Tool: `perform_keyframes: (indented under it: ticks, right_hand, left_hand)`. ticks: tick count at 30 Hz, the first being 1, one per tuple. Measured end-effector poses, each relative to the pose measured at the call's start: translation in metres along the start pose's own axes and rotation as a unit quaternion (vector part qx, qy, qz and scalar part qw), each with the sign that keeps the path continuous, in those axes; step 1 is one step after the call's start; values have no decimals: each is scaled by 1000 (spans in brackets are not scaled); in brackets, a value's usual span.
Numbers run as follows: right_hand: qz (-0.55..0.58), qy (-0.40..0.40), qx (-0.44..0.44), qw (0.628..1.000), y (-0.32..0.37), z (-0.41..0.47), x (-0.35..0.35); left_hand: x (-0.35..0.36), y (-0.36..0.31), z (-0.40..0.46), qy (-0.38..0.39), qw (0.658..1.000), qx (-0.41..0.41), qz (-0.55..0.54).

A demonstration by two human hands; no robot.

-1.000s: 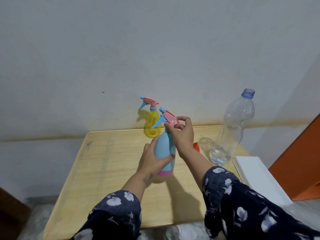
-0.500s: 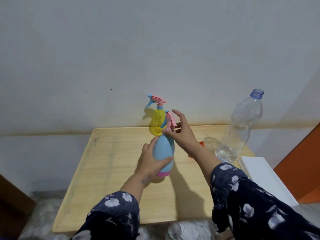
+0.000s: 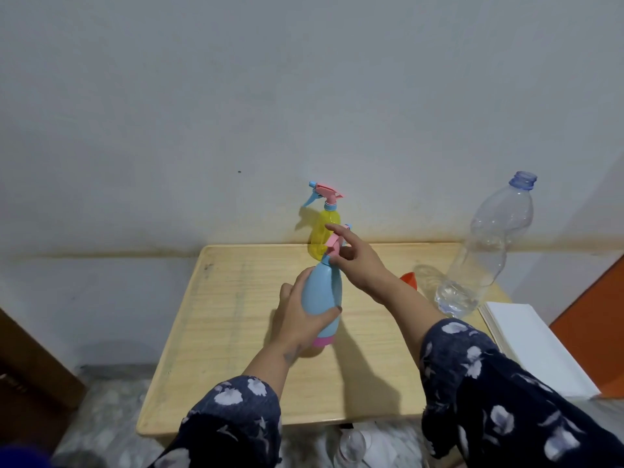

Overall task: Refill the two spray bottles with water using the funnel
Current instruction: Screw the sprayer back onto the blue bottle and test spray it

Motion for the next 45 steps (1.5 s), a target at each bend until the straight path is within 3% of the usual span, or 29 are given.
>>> perform_keyframes:
  ticks: [5, 11, 16, 21, 29, 33, 37, 42, 45]
  right_hand:
    - [-64, -83, -56, 993, 5, -9, 2]
    - [20, -30, 4, 999, 3, -17, 9]
    - [-62, -119, -66, 989, 4, -23, 13]
    - [36, -45, 3, 998, 5, -21, 20]
    - [-44, -181, -48, 981, 8, -22, 17]
    - [-27, -155, -32, 987, 11, -17, 16]
    - [-4, -118, -19, 993, 11, -15, 16]
    - [-71, -229, -45, 970, 14, -16, 13]
    - [-64, -228, -46, 970, 16, -14, 9]
  left_hand:
    - [-2, -1, -6, -4, 999, 11, 35]
    - [-7, 1, -11, -9, 999, 12, 36]
    - [-7, -1, -14, -8, 997, 2, 82]
    - [-10, 0, -14, -6, 997, 0, 71]
    - [-17, -7, -17, -22, 988, 3, 155]
    - [-18, 2, -10, 27, 987, 2, 158]
    - [-19, 9, -6, 104, 993, 3, 56]
    - [-16, -11, -12, -12, 974, -13, 224]
    - [-11, -15, -12, -33, 971, -15, 238]
Point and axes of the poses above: each hand's wrist, its own z-axis towards the middle knuckle, its own x-axis out of the palm, y = z × x, the point moved 5 cm from there along z, towards the middle knuckle, and after that the axes turned 13 degrees about z, right-handed, at the moved point
